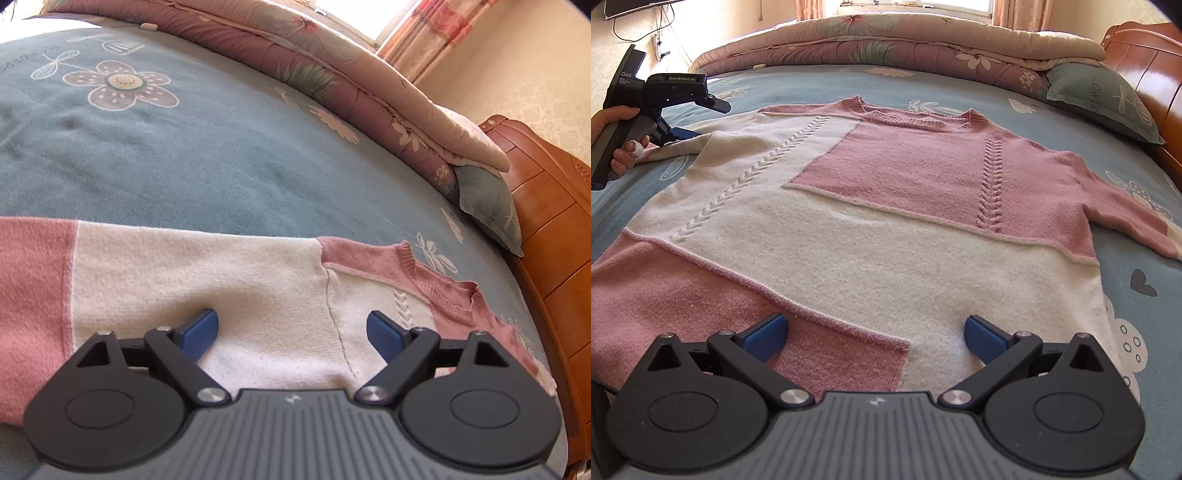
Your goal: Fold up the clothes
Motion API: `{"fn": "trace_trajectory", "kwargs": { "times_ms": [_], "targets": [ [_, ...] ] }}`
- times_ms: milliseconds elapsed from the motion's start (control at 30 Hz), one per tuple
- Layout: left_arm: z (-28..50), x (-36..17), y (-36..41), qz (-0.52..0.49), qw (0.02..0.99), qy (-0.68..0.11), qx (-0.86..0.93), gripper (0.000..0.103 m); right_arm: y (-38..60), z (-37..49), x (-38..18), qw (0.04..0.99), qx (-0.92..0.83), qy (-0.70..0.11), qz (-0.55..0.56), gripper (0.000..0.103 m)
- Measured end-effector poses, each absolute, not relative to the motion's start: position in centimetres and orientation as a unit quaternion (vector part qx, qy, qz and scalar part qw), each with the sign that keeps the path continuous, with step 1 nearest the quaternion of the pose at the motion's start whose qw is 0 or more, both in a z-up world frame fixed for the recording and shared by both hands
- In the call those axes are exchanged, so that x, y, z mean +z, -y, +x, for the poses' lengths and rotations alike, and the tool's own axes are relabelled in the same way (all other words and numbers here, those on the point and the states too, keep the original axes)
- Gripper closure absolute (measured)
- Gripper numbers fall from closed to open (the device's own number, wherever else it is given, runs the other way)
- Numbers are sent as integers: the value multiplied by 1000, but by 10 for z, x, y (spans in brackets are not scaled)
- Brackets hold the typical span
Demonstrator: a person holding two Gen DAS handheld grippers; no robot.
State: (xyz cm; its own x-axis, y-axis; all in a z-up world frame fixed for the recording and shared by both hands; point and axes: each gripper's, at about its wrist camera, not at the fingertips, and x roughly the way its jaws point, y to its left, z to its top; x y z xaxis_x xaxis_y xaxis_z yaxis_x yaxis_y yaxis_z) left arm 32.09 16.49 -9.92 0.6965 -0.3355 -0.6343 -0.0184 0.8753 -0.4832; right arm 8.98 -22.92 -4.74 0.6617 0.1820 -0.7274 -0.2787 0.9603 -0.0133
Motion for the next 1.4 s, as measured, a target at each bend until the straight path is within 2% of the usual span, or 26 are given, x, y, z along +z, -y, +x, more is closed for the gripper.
{"fn": "trace_trajectory", "kwargs": {
  "times_ms": [300,500,600,800,933,1033,1133,1233,1333,1400],
  "targets": [
    [278,-76,-184,-305,868,-370,-129,13,227,89,-48,910,121,-392,-62,0],
    [305,-104,-189,-294,873,-380,-87,12,226,89,-47,910,116,-394,-61,0],
    [317,-97,-188,-297,868,-391,-71,12,226,89,-47,910,114,-395,-61,0],
    [282,-74,-170,-311,867,-361,-145,10,225,89,-47,910,112,-394,-59,0],
    [297,-95,-162,-296,857,-400,-136,10,225,89,-47,910,111,-395,-59,0],
    [309,-102,-163,-296,862,-390,-133,10,224,90,-46,908,108,-400,-60,0],
    [312,-89,-158,-268,867,-403,-119,10,223,92,-44,905,107,-406,-63,0],
    [296,-72,-163,-199,887,-400,-116,9,224,100,-34,891,119,-434,-66,0],
    [278,-64,-187,-123,907,-394,-84,5,219,109,-10,884,149,-438,-70,0],
    [271,-69,-218,-113,907,-402,-50,5,204,120,11,886,175,-421,-78,0]
  ]
}}
